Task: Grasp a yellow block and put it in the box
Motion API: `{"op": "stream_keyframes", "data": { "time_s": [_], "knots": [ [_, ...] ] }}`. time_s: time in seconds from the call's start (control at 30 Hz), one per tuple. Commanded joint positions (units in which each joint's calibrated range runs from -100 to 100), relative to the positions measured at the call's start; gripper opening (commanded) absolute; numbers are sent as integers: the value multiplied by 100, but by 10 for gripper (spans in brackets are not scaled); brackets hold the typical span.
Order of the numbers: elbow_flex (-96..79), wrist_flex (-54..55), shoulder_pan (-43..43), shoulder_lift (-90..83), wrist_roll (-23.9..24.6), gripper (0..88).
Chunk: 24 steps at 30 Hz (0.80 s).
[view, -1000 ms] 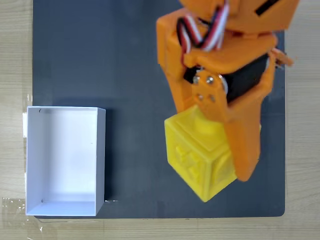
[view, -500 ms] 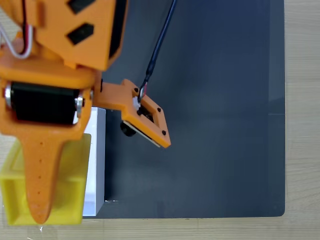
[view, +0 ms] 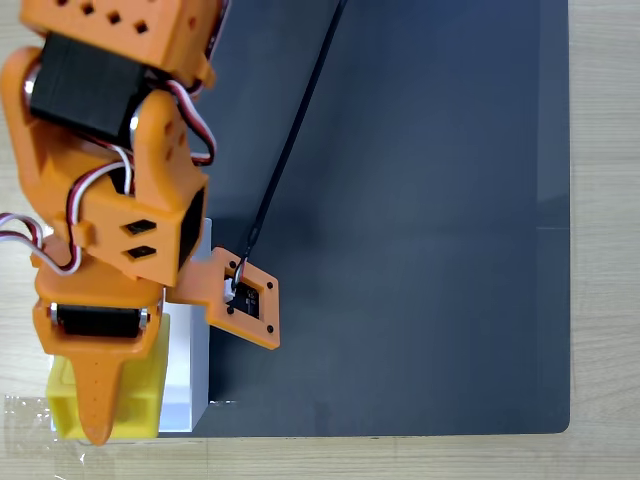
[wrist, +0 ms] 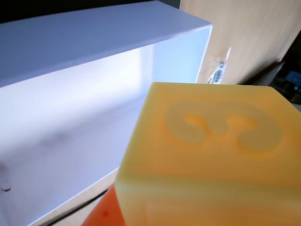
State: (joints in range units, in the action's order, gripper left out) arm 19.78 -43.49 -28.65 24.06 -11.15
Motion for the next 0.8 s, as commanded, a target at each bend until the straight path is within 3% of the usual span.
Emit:
{"op": "stream_keyframes", "data": {
  "time_s": [0.0,0.37,0.77],
  "knots": [
    [568,125,-64,77,-13,321],
    [459,-49,-451,263,23,321],
    [315,-712,-325,272,34,329]
  ]
}}
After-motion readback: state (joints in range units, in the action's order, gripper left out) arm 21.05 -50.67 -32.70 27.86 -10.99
